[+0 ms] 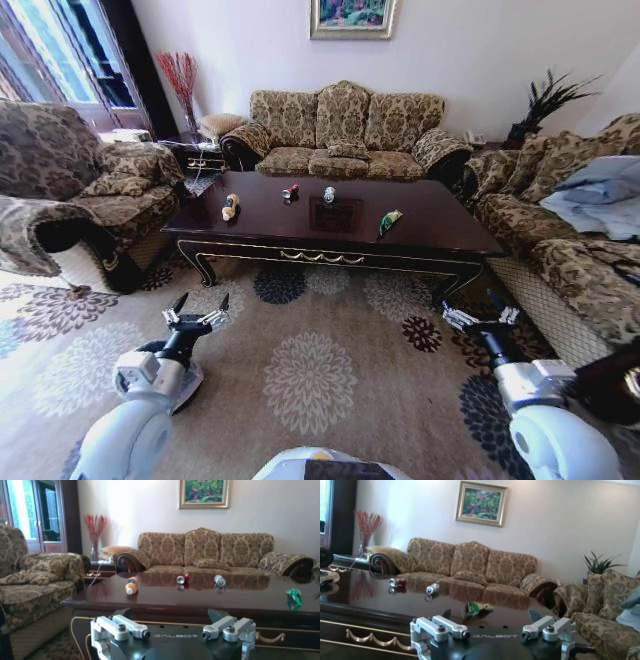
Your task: Move to the front of the table and place the trash on the table into the trash bin.
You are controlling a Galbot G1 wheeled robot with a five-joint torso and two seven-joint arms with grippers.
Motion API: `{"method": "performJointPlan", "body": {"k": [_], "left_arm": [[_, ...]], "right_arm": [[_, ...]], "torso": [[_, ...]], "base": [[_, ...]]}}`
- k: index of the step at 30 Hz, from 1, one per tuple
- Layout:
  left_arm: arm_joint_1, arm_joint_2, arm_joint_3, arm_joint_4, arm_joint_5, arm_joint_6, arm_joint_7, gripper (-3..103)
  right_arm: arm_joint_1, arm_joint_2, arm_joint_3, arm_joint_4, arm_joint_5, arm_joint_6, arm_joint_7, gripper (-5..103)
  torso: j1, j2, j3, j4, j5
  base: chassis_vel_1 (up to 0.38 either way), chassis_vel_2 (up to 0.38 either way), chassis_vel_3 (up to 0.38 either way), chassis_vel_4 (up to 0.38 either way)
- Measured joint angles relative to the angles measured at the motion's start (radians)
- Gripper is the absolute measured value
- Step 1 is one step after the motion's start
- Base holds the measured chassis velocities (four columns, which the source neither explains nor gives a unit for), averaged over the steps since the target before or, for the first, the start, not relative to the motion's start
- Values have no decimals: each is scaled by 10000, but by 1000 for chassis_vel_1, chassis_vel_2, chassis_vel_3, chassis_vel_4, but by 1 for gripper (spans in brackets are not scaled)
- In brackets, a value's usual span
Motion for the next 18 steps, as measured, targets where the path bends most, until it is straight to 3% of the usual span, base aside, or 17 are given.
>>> {"method": "performJointPlan", "body": {"k": [8, 18], "left_arm": [[77, -90, 60, 46, 29, -120, 129, 100], [85, -127, 54, -23, -150, -129, 173, 100]], "right_arm": [[-29, 51, -15, 63, -46, 37, 1, 100], [-126, 134, -38, 146, -152, 63, 7, 100]], "torso": [[87, 245, 157, 0, 0], [-42, -80, -30, 0, 0]], "base": [[0, 0, 0, 0], [0, 0, 0, 0]]}}
